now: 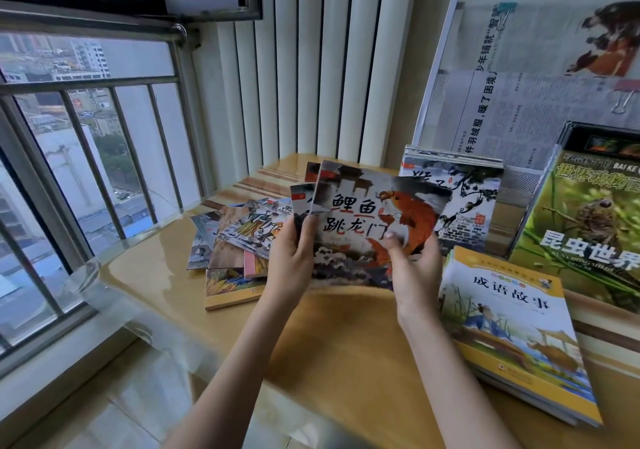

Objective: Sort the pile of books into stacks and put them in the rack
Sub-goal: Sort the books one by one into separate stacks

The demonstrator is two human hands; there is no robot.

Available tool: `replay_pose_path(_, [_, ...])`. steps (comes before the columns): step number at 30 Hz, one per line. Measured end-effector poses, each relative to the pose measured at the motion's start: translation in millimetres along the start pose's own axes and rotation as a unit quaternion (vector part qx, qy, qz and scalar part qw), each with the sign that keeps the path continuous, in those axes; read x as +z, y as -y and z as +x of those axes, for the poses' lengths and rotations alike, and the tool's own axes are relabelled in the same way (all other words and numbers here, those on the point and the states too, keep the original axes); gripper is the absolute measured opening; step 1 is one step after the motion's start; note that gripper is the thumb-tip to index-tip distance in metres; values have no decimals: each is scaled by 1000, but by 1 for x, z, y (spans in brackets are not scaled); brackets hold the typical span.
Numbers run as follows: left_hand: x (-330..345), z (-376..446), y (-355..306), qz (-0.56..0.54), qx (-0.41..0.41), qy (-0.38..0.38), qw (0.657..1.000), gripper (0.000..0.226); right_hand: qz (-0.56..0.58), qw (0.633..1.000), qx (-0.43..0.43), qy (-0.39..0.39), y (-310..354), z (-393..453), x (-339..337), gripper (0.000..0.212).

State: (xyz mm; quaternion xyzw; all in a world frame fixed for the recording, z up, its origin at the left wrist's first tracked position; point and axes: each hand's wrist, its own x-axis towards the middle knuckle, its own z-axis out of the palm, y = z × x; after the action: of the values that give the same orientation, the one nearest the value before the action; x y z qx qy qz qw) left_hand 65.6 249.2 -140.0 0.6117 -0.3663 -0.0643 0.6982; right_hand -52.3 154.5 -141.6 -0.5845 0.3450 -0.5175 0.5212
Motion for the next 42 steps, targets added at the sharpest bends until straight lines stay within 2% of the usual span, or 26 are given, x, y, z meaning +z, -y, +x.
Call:
replay_pose_path(2, [4, 1, -2, 53, 28, 28, 998, 33, -6, 999, -30, -25, 5, 0, -2, 48])
replay_pose_path(4, [3, 5, 1, 116, 32, 42, 992, 50, -24, 999, -5, -36, 2, 1, -3, 44])
replay_pose_path(5, [0, 8, 1, 134, 24, 31, 990, 56, -40, 998, 8, -43, 0, 1, -3, 40])
replay_pose_path(7, [-13, 20, 2, 206, 7, -40, 978, 59, -69, 996, 13, -56, -4, 0, -3, 37])
replay_pose_path(9, [-32, 40, 14, 376, -20, -93, 922, 48, -85, 994, 12, -67, -5, 1, -2, 36])
replay_pose_path(11, [-51, 57, 30, 515, -118, -39, 848, 61, -94, 993, 15, -73, -5, 0, -1, 36])
replay_pose_path(12, [-56, 61, 35, 537, -153, -7, 829, 74, -98, 992, 17, -75, -6, 0, 0, 37])
replay_pose_path(14, [-60, 61, 39, 530, -166, 4, 831, 84, -105, 991, 19, -75, -6, 1, 1, 39])
replay_pose_path(18, [-57, 56, 24, 544, -57, -114, 829, 67, -110, 990, 22, -80, -8, 3, 0, 35])
replay_pose_path(19, [-57, 56, 18, 529, -27, -141, 837, 56, -106, 991, 23, -78, -9, 3, -1, 32])
replay_pose_path(21, [-60, 58, 5, 452, -13, -149, 879, 35, -91, 993, 20, -69, -7, 4, -2, 30])
replay_pose_path(24, [-69, 65, -8, 291, -49, -122, 948, 18, -45, 998, 16, -48, -3, 6, -6, 32])
replay_pose_path(27, [-65, 62, -18, 101, -102, -87, 986, 6, 30, 999, 31, -24, 0, 9, -5, 42])
replay_pose_path(29, [-53, 53, -23, 35, -122, -16, 992, 5, 56, 998, 35, -5, 0, 10, -3, 42])
replay_pose_path(31, [-40, 41, -23, 19, -136, 58, 989, 12, 32, 999, 12, 1, -2, 9, 0, 38])
replay_pose_path(35, [-18, 17, -10, -31, -141, 152, 978, 46, -46, 998, -26, -16, -7, 9, -1, 30])
replay_pose_path(37, [-10, 8, -8, -64, -124, 164, 977, 52, -28, 999, -26, -11, -3, 9, -3, 38])
replay_pose_path(40, [-4, 3, -12, -9, -59, 132, 989, 14, -8, 997, -71, -21, 1, 9, -3, 47])
replay_pose_path(41, [-4, 3, -11, -5, -50, 123, 991, 14, -5, 997, -72, -17, 1, 8, -2, 46])
replay_pose_path(42, [-5, 1, -10, -11, -44, 116, 992, 23, -4, 998, -68, -8, 1, 8, 0, 45])
